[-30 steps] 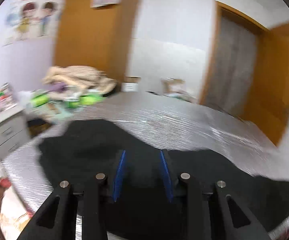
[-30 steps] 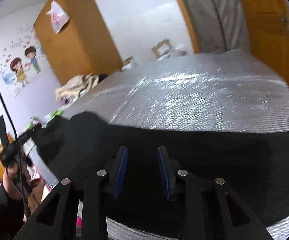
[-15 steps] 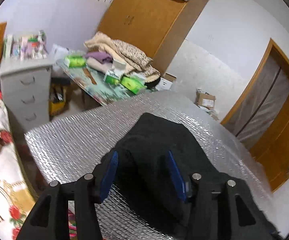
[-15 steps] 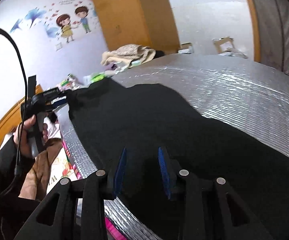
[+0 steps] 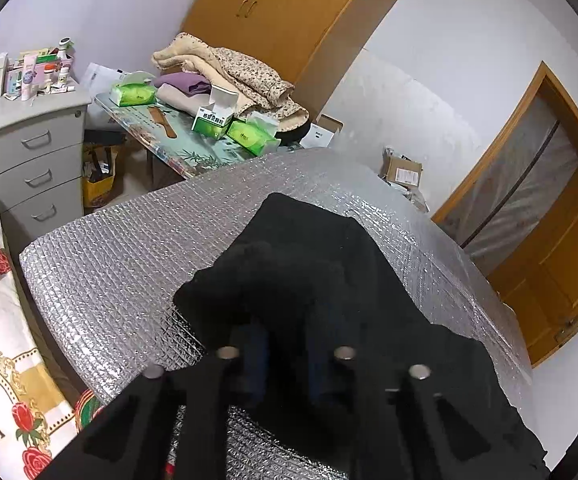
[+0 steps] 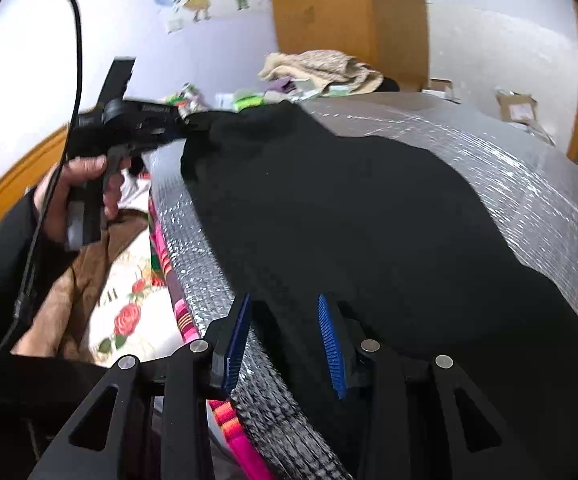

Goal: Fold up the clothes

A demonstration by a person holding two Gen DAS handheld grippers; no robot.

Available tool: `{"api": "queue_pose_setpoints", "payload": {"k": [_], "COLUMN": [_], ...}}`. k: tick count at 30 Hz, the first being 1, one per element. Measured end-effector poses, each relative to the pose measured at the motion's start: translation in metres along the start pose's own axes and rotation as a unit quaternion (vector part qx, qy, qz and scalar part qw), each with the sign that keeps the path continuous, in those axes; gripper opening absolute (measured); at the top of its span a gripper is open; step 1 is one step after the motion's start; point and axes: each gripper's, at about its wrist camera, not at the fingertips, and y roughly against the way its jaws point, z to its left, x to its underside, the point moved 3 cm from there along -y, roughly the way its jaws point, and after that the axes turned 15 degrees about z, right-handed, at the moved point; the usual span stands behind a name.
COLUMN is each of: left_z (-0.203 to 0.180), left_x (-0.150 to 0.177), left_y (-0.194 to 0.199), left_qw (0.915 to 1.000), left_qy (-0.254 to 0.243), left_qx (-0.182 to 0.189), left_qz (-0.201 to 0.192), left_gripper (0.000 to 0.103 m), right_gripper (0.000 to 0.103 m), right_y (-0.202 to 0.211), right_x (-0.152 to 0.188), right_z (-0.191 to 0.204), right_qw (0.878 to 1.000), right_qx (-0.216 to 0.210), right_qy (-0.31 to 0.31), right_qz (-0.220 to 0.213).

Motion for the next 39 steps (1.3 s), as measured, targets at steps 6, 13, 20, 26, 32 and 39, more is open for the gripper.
{"api": "queue_pose_setpoints", "payload": {"k": [6,13,20,26,32,39], "left_z": [-0.004,-0.006,-0.006,-0.006,-0.009,-0.009], "left_x": [0.0,-0.003,-0.005,-0.005,-0.006,-0.001], "left_y": [0.007,0.007,0.008,0.007,0.009,0.026], "left_qw": [0.9999,0.9998,0.9998,0.9998,0.9997,0.9994], "left_qy": [-0.009,-0.015,-0.018,-0.017,-0.022,-0.031], "left_qx": [0.008,0.01,0.009,0.008,0.006,0.0], "left_qz": [-0.006,-0.002,0.0,0.004,0.003,-0.014], "left_gripper": [0.01,0.01,0.01,0.01,0.01,0.01], "right_gripper": [0.025,0.025,0.023,0.012,0.007,0.002], "right_y": [-0.007,-0.01,-0.008,-0.004,-0.003,0.021], "right_x": [-0.006,-0.006,-0.006,-0.008,-0.008,-0.005], "right_z": [-0.008,-0.01,-0.014,-0.015,-0.022,-0.005], "right_qw": [1.0,1.0,0.999,0.998,0.997,0.997], "right_qx": [-0.01,-0.018,-0.036,-0.051,-0.072,-0.075], "right_qy": [-0.012,-0.005,-0.015,-0.021,-0.039,-0.018], "right_qz": [0.012,0.023,0.022,0.016,0.018,-0.004]}}
